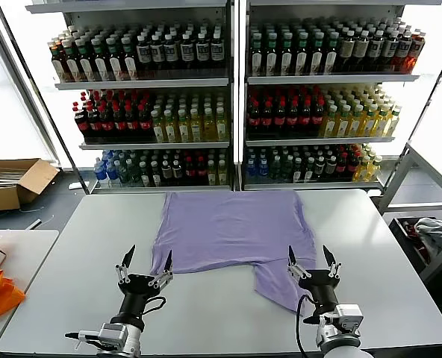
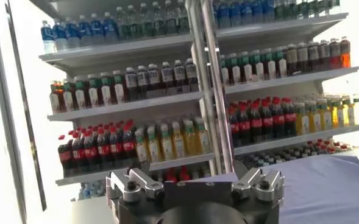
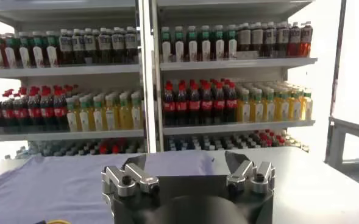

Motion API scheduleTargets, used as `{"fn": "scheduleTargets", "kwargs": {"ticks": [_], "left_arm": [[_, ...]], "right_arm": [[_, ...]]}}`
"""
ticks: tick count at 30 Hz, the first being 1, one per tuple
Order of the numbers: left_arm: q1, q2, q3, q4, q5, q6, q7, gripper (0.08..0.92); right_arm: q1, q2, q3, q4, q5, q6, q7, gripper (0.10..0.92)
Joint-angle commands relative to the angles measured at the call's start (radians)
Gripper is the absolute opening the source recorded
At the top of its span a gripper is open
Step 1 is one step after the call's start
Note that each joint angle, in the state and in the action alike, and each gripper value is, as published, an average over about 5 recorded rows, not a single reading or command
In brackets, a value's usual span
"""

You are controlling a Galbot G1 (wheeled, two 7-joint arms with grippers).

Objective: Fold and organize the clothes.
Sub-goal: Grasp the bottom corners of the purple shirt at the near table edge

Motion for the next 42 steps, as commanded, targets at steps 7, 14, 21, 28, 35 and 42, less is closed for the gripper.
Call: {"fn": "scheduleTargets", "kwargs": {"ticks": [7,14,21,28,35,42], "left_arm": [[-0.057,0.151,0.003,0.092,-0.085,0.207,0.018,0.823],[-0.127,0.195,0.003,0.157,-0.158,0.272,0.04,0.823],[-0.198,0.218,0.002,0.207,-0.227,0.315,0.038,0.823],[-0.261,0.238,0.01,0.226,-0.302,0.364,0.038,0.822],[-0.292,0.253,0.021,0.26,-0.331,0.375,0.037,0.823],[-0.288,0.26,0.029,0.276,-0.345,0.383,0.032,0.823]], "right_arm": [[-0.07,-0.024,-0.02,0.017,0.009,-0.069,0.066,0.823],[-0.1,0.009,-0.041,0.014,0.011,-0.102,0.1,0.823],[-0.111,0.041,-0.063,0.003,-0.001,-0.123,0.126,0.823],[-0.105,0.067,-0.097,-0.014,-0.021,-0.133,0.144,0.823],[-0.092,0.082,-0.121,-0.035,-0.029,-0.13,0.159,0.823],[-0.079,0.086,-0.129,-0.053,-0.031,-0.134,0.167,0.823]]}}
